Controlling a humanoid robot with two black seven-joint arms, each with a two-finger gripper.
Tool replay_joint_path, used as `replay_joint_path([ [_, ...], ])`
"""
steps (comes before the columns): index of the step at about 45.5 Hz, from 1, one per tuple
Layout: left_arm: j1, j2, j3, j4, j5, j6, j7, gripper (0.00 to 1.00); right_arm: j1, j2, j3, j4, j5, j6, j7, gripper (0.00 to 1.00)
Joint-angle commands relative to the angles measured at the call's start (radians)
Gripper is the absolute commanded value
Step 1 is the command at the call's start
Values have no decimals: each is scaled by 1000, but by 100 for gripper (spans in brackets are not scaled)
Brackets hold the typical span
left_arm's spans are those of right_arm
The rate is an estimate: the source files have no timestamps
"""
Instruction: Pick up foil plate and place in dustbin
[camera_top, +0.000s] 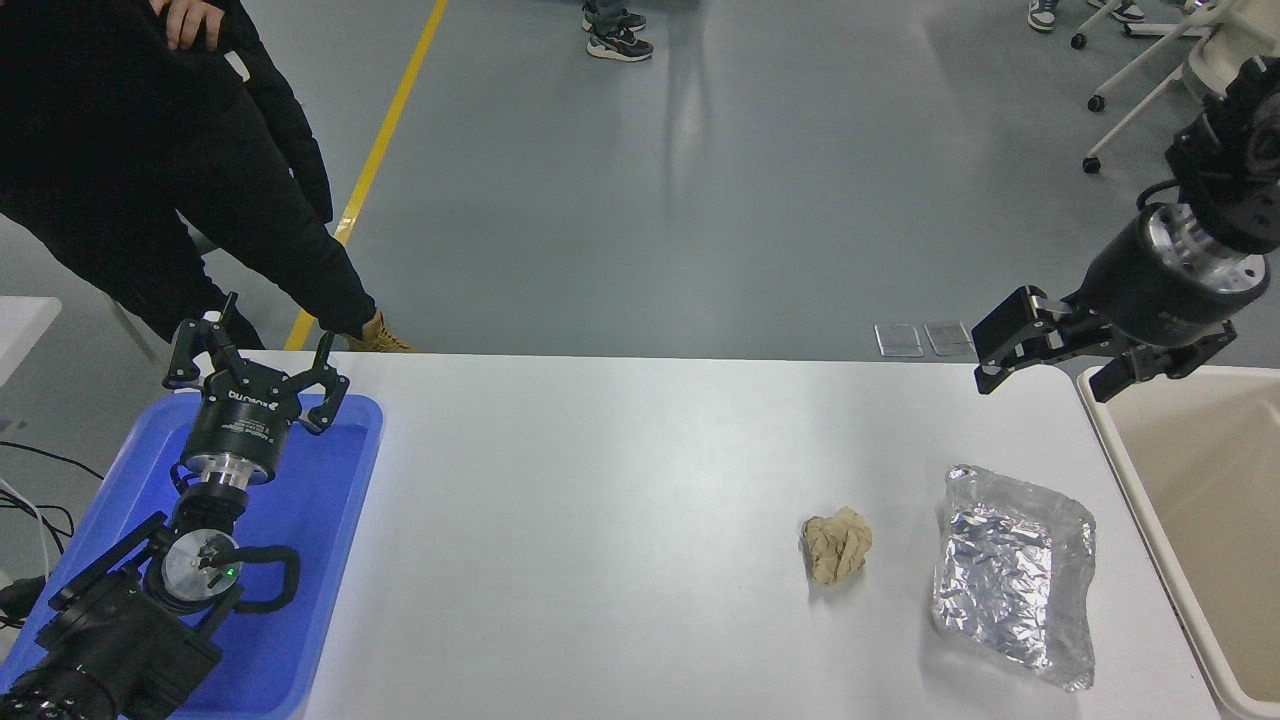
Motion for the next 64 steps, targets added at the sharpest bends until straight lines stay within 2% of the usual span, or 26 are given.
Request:
replay_joint_path([
  [1, 0, 0, 0, 0, -1, 0, 0, 100, -4, -1, 2, 1, 0, 0, 0, 100],
  [37, 0, -1, 0, -1, 0, 2, 0, 100, -24, -21, -7, -18, -4, 0, 0, 100],
  [64, 0, 0, 0, 0, 0, 0, 0, 100, -44, -116, -9, -68, 12, 0, 2, 100],
])
